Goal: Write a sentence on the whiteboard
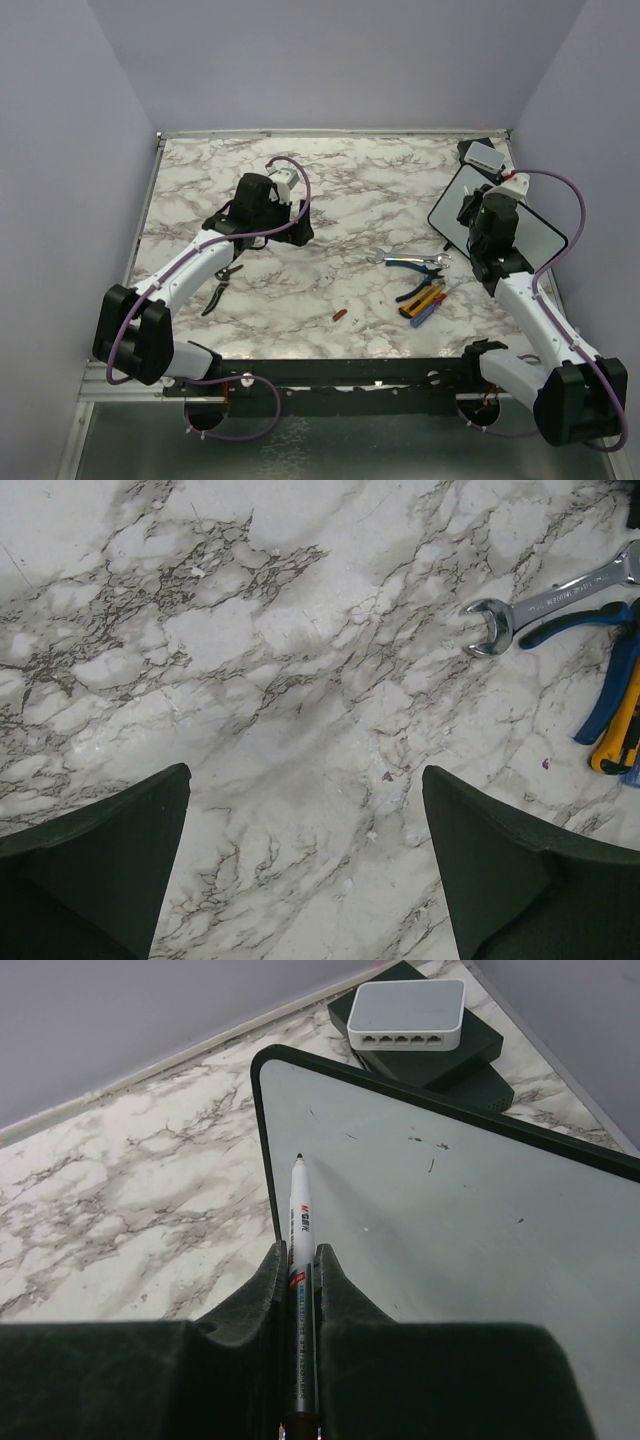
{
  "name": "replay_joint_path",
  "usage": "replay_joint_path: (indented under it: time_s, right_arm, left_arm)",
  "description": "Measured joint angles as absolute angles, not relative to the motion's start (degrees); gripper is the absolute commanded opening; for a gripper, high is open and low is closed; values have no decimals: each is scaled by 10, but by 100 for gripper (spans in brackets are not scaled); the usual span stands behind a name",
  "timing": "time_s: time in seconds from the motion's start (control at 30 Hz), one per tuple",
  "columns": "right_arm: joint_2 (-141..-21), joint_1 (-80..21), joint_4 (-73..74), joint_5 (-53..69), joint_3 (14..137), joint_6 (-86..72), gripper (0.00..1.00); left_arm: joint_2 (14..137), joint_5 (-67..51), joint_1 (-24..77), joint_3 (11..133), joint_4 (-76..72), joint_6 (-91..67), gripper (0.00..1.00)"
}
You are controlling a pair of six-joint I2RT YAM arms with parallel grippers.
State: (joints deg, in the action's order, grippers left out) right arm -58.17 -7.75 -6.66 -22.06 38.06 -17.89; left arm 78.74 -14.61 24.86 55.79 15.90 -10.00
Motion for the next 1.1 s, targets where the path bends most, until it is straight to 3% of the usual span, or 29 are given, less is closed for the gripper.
replay_joint_path:
  time_s: [1.1]
  right_arm:
    - [-597, -74, -81, -233, 373, -171, 0]
  left_arm:
    - [779, -150, 249, 557, 155, -100, 99]
